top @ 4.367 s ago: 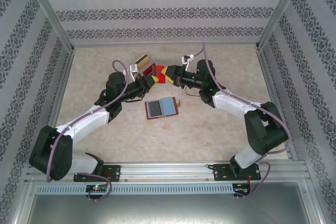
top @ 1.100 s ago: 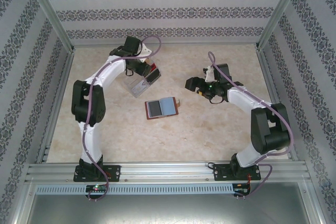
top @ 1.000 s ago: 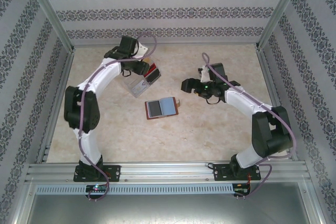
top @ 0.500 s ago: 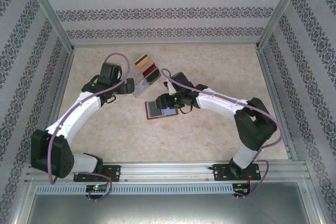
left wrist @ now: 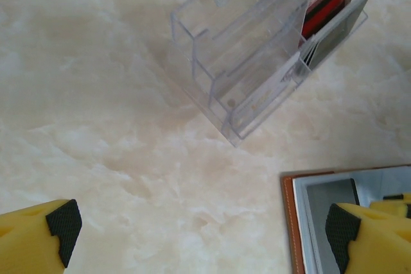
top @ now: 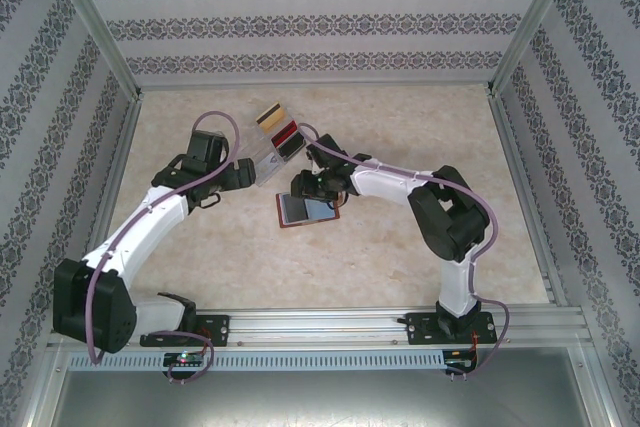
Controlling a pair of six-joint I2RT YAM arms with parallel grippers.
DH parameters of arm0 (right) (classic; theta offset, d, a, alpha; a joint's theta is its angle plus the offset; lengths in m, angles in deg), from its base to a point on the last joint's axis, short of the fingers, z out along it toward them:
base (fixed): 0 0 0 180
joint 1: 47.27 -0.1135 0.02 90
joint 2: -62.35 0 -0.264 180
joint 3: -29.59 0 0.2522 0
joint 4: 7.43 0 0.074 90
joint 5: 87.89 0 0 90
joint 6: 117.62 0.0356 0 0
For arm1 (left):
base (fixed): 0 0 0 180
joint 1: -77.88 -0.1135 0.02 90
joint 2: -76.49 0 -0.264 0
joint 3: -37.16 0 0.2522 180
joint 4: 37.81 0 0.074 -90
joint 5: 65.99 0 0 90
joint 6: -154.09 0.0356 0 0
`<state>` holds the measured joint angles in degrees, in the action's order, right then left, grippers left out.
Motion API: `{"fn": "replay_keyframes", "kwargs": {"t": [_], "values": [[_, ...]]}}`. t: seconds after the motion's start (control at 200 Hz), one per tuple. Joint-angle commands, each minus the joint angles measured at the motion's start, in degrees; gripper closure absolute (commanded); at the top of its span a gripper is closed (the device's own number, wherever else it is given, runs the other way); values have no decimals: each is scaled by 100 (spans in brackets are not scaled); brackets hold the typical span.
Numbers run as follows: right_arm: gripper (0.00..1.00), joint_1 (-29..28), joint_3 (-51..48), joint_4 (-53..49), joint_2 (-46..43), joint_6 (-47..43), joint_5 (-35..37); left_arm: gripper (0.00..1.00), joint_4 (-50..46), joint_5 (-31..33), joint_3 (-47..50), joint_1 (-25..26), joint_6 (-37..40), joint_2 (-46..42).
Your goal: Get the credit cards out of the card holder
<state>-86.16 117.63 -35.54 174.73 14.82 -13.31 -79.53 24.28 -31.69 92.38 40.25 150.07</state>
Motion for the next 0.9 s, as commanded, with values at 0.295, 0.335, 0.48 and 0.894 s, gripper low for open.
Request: {"fn": "replay_keyframes", "kwargs": {"t": [0.295, 0.335, 0.48, 0.894], "values": [[53, -54, -595, -443, -156, 912, 1627, 0, 46, -880, -124, -64, -258, 451], [53, -50, -719, -380, -248, 933, 1632, 0, 52, -995, -122, -66, -278, 497], [54, -47, -686, -85, -498, 437, 915, 0, 253, -1853, -55, -63, -354, 703], [65, 167, -1551, 1070, -1156, 1100, 390, 26, 617, -2891, -380, 346, -473, 1564]]}}
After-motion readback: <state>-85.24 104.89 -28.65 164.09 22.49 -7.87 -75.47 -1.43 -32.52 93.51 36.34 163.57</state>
